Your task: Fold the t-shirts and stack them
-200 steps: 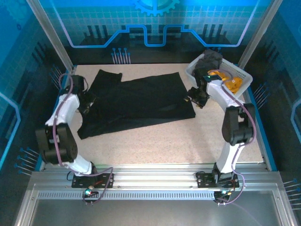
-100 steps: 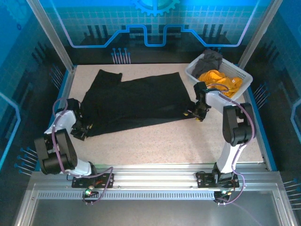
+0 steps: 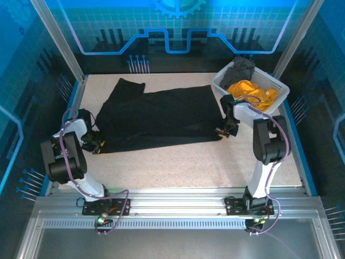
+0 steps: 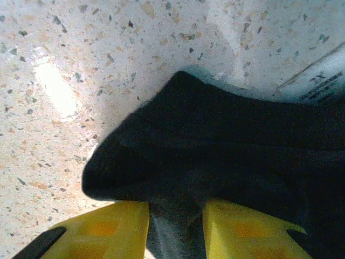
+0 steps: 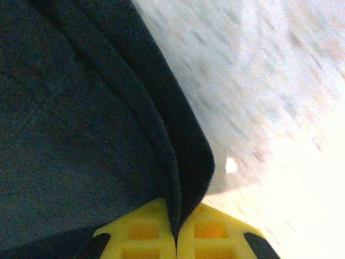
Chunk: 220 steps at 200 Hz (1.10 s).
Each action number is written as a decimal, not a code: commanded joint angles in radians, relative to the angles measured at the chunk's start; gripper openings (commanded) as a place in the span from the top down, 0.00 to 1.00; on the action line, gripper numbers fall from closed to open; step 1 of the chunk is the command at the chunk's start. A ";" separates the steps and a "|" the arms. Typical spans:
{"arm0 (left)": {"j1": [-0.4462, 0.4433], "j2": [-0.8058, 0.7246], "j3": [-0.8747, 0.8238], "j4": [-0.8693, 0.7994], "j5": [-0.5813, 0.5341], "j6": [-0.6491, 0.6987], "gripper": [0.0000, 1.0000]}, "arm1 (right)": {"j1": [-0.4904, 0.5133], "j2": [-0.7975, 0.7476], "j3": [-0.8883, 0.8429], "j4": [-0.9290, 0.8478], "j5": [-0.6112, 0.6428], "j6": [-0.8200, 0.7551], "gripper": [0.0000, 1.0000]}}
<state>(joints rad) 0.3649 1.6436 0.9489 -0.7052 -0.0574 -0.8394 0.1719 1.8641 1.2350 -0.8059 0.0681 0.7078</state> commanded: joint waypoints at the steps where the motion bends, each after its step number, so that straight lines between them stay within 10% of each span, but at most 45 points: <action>1: 0.014 -0.037 -0.029 -0.049 -0.024 0.026 0.70 | 0.003 -0.110 -0.107 -0.117 0.048 0.027 1.00; 112: 0.072 -0.294 -0.267 -0.091 0.030 -0.084 0.73 | -0.051 -0.294 -0.326 -0.154 0.028 0.054 1.00; 142: 0.054 -0.330 -0.183 -0.173 0.026 -0.131 0.52 | -0.054 -0.352 -0.287 -0.197 0.044 0.087 0.62; 175: -0.128 -0.345 -0.068 -0.218 0.044 -0.224 0.42 | -0.024 -0.487 -0.247 -0.120 -0.004 0.079 0.46; 220: -0.454 -0.370 -0.148 -0.070 0.158 -0.542 0.38 | 0.063 -0.465 -0.255 0.286 -0.458 0.004 0.36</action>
<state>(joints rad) 0.0200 1.2579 0.8612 -0.8253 0.0063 -1.1683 0.1730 1.3632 0.9688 -0.7685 -0.0994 0.7517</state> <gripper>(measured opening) 0.608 0.609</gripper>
